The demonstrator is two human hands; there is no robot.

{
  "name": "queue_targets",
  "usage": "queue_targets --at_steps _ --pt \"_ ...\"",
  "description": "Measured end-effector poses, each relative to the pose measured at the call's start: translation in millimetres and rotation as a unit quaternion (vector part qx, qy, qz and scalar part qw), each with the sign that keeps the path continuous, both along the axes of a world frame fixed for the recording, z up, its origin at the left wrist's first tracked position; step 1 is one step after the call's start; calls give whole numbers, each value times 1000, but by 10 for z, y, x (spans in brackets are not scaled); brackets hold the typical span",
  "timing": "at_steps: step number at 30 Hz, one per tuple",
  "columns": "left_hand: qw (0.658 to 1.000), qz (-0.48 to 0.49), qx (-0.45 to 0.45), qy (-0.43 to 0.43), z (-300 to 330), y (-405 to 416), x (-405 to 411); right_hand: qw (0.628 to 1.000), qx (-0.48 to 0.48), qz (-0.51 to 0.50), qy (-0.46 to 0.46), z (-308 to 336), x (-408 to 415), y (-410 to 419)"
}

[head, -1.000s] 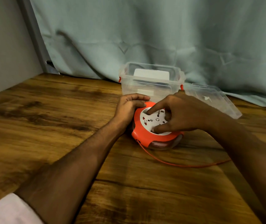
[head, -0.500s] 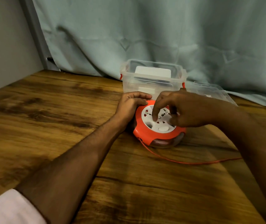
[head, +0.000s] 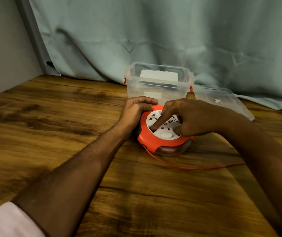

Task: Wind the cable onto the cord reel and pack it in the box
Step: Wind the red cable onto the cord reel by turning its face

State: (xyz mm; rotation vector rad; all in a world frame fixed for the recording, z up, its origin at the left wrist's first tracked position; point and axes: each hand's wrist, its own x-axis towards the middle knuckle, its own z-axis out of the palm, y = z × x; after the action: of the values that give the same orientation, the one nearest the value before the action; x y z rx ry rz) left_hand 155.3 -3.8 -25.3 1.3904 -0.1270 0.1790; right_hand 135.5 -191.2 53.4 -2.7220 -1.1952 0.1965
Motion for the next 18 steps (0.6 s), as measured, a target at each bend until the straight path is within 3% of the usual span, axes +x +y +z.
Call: queue_targets --at_steps 9,14,18 --pt "1000 -2 -13 8 -2 4 24 997 -35 -19 -61 20 -34 4" --pt "1000 2 -10 2 -6 -1 23 991 -13 -40 -127 -20 -5 30" --pt "1000 -4 -2 0 -6 -8 14 989 21 -94 -111 -49 -6 72"
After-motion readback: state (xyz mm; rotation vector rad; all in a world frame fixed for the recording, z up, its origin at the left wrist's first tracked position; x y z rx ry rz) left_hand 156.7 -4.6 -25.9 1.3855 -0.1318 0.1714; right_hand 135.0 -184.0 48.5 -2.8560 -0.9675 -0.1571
